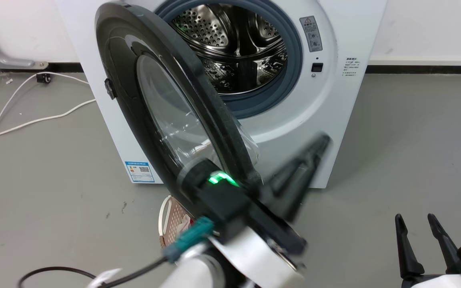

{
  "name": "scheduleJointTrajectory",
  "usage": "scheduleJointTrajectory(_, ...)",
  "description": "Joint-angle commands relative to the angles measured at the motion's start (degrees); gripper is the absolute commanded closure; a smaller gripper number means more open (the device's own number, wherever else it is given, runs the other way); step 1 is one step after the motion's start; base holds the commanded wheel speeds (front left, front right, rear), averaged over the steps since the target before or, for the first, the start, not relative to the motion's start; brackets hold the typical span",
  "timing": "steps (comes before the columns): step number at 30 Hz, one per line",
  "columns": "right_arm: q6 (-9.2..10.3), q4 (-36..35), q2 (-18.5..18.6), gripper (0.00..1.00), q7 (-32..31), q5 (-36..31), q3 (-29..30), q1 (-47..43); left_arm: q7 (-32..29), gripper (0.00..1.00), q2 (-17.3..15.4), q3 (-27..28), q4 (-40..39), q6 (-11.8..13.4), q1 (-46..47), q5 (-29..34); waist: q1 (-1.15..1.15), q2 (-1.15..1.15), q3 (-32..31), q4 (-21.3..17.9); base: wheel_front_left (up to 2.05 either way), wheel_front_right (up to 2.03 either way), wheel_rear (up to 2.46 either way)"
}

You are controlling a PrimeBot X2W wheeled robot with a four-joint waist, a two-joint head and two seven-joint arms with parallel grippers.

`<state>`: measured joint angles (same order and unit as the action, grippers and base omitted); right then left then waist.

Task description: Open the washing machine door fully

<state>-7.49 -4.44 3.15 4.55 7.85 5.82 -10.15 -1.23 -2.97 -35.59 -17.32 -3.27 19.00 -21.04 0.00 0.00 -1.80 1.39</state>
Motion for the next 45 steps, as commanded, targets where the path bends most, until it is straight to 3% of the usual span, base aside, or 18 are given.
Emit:
scheduleJointTrajectory(1,-0.01,0.1,-0.2,0.0,0.2,0.0,0.1,-0.6,-0.9,1.0,0.0,-1.0,0.5,-0.3,-1.0,-0.7,0.0,0.0,0.1,0.0,0.0,0.0,0.0)
scheduleJointTrajectory(8,-0.01,0.6,-0.3,0.0,0.0,-0.1,0.2,-0.8,-6.6,1.0,0.0,-10.1,4.8,-1.6,-4.3,-4.5,0.0,0.0,0.7,-0.3,0.0,0.0,0.0)
scheduleJointTrajectory(14,-0.01,0.6,-0.3,0.0,0.1,-1.4,0.7,0.1,-8.5,1.0,0.0,-12.3,12.2,-1.2,-5.5,-5.6,0.0,0.0,1.6,-0.7,0.0,0.0,0.0)
scheduleJointTrajectory(27,-0.01,1.7,-0.3,0.0,0.6,-0.5,1.2,1.3,-3.8,1.0,-0.7,-6.1,26.2,3.6,-1.5,-4.2,0.0,0.0,3.2,-1.3,0.0,0.0,0.0)
scheduleJointTrajectory(39,-0.01,2.5,-0.3,0.0,0.5,0.4,2.1,2.1,-1.0,1.0,-1.1,-2.2,28.5,7.3,-1.6,-5.2,0.0,0.0,3.7,-0.7,0.0,0.0,0.0)
scheduleJointTrajectory(45,-0.01,2.3,-0.3,0.0,0.3,0.7,2.2,1.5,0.3,1.0,-2.8,-1.2,27.2,9.5,-4.1,-5.2,0.0,0.0,3.6,0.4,0.0,0.0,0.0)
